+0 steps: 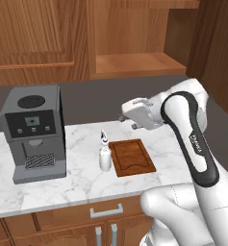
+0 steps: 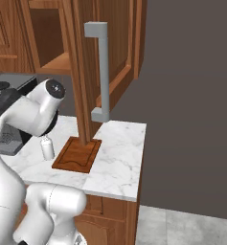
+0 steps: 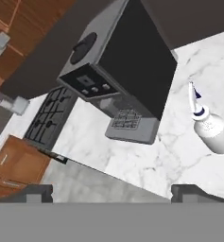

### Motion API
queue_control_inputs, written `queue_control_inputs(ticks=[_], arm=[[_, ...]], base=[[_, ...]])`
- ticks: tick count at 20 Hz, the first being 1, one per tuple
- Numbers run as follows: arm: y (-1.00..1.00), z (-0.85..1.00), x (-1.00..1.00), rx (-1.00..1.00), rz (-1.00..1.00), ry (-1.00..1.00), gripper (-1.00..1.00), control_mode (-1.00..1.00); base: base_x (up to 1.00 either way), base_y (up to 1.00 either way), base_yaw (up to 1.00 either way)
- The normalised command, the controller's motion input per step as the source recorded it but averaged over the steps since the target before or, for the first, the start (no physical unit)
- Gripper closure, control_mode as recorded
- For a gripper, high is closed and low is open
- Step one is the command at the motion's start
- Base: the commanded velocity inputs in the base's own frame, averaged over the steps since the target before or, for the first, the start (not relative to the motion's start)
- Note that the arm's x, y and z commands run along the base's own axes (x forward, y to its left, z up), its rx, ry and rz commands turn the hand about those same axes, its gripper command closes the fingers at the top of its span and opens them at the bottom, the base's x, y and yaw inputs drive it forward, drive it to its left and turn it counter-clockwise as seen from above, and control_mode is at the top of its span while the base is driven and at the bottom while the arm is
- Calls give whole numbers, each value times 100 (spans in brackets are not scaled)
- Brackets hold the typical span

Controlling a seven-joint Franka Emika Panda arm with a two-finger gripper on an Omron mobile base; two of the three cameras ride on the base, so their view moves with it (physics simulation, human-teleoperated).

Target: Grab the spray bottle from the cabinet, then place it next to the cutting board for sanitizing. Then grab the dish brush from the countertop next to the sink and place it next to the cutting board.

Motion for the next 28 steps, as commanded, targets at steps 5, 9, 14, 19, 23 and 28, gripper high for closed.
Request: queue_control_inputs(ticks=[5, 9, 14, 19, 23, 28], arm=[[-37, 28, -10, -27, -15, 40, -100, -100], [-36, 3, -19, -32, -10, 19, -100, -100], [-36, -5, -30, -35, -7, -1, -100, -100], [-42, -18, -39, -8, -6, -21, -100, -100], [-28, -36, -46, 0, 0, -37, -100, -100], [-2, -10, -38, -7, 0, -52, -100, -100]], base=[[0, 0, 0], [0, 0, 0], [0, 0, 0], [0, 0, 0], [0, 0, 0], [0, 0, 0]])
